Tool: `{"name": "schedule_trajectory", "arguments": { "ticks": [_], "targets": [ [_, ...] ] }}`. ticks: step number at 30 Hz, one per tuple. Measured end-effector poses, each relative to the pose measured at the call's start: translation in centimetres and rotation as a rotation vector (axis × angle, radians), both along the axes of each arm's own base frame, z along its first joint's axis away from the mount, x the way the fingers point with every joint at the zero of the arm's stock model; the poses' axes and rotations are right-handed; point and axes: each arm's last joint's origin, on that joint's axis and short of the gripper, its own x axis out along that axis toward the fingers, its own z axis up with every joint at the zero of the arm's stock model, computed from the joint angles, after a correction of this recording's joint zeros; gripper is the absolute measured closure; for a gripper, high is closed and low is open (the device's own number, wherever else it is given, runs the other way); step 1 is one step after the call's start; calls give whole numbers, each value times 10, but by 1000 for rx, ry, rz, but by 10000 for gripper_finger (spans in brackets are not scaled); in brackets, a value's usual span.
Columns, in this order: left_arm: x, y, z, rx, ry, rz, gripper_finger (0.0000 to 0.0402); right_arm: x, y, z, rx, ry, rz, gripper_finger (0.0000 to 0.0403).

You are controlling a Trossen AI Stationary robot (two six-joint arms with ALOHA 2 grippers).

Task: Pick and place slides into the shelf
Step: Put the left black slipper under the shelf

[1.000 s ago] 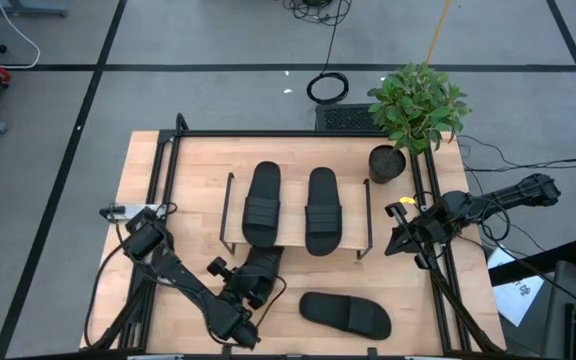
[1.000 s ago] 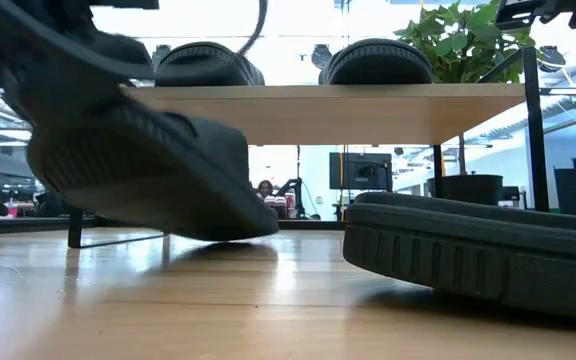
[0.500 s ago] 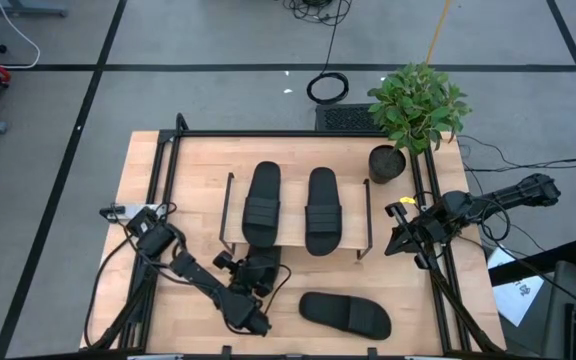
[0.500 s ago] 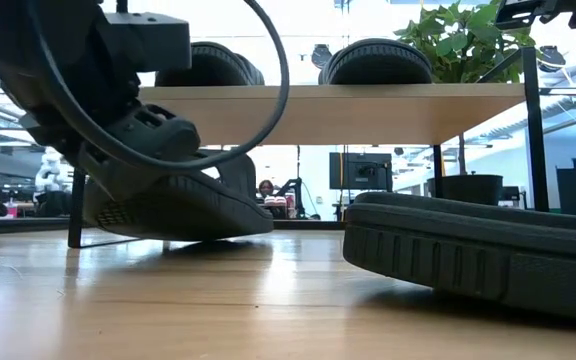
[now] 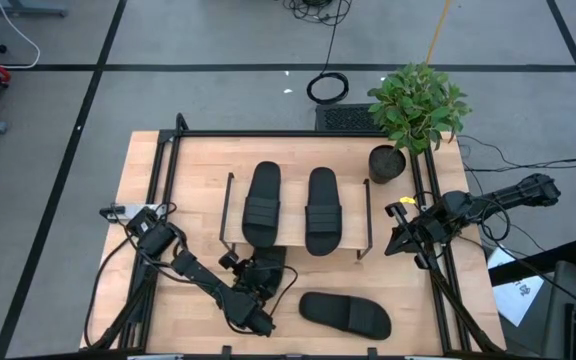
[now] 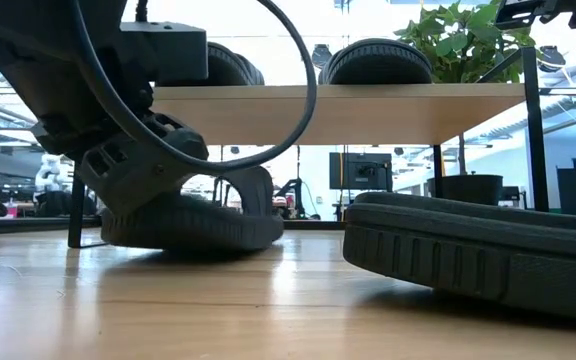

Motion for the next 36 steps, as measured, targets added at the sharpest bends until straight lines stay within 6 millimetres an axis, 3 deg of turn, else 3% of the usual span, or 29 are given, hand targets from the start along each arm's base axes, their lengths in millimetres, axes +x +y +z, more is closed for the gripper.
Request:
{"name": "schedule_trajectory", "arguments": {
  "ticks": [13,26,30,36],
  "targets": [
    [-2,-2,7,-10,92,-82,226,0,0,0,0,0,0,403],
    [-21,-11,69,-115,112,-275,207,0,0,0,10,8,2,403],
    [-23,-26,75,-195,164,-453,235,0,0,0,10,9,2,403],
    [-16,-54,69,-352,222,-795,371,0,0,0,11,9,2,403]
  ]
}}
